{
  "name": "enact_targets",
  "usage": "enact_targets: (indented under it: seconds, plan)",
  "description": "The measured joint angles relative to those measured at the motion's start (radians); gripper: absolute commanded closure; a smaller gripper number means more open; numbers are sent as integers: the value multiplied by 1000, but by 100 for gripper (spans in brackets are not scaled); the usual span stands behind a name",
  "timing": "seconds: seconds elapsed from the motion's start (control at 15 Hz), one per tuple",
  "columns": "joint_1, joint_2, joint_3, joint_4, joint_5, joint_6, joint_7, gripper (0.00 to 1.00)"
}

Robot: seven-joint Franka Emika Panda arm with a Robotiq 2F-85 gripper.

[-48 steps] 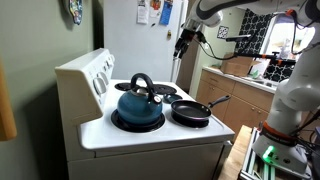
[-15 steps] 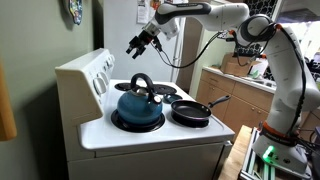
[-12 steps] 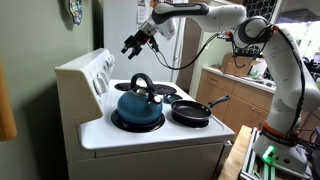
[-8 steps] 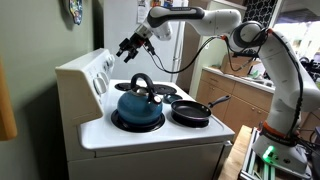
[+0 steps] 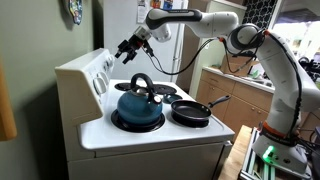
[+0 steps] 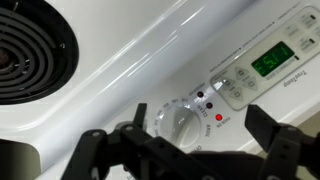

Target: Turn the middle knob anticlockwise

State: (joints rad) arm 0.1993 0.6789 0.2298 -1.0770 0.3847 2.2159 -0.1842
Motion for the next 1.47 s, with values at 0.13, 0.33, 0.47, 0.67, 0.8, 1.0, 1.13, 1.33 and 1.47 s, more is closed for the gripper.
enact_targets:
  seconds: [0.13,0.33,0.47,0.67,0.8,1.0,1.13,1.33,1.47]
  plan:
    - [0,28,5,26,2,0,-14,0]
    - [-1,72,8,81,2,23,-35,10]
    - [-3,94,12,116,5,31,-43,32]
    - [-7,122,28,164,21,31,-47,55]
    - [-8,139,36,188,29,29,-47,64]
    - [-9,158,41,210,34,21,-47,54]
    - [-11,168,44,219,35,18,-46,46]
    - [-11,184,47,234,35,16,-46,63]
    - [-11,192,49,241,35,15,-46,82]
